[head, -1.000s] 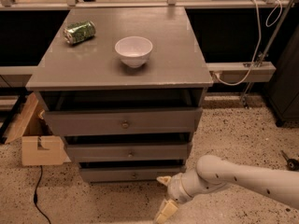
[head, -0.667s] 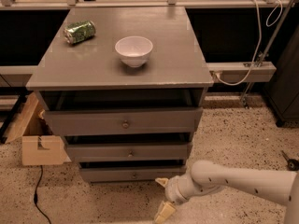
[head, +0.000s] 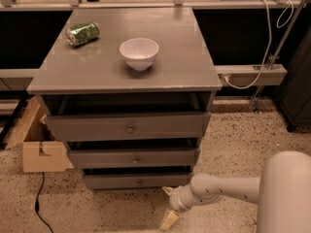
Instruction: Open bottom drawer
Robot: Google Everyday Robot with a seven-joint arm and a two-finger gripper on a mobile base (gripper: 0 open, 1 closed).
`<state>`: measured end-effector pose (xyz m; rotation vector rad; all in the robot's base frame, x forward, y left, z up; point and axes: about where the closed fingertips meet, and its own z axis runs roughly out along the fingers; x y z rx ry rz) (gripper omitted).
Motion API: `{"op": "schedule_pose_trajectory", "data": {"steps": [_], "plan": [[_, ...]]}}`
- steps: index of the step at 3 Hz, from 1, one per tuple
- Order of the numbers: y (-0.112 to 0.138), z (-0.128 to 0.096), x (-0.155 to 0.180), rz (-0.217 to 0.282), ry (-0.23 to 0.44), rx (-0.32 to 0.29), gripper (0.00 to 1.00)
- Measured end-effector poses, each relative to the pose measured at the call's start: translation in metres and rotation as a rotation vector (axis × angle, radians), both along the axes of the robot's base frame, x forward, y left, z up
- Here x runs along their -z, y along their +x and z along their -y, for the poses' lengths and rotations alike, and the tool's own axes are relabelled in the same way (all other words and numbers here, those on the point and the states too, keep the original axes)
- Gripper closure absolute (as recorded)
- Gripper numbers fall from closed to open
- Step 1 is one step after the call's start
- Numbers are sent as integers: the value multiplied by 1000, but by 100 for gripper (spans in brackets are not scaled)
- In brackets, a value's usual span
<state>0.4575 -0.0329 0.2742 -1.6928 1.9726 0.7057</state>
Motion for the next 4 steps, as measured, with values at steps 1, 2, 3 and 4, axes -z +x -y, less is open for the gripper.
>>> {"op": "schedule_pose_trajectory", "data": {"steps": [1,2,3,4], "plan": [[0,0,0,0,-1,0,0],[27,-4,20,94,-81,-64,0],[55,-5,33,167,-118,-100,0],[94,-6,46,247,-110,-111,0]]}}
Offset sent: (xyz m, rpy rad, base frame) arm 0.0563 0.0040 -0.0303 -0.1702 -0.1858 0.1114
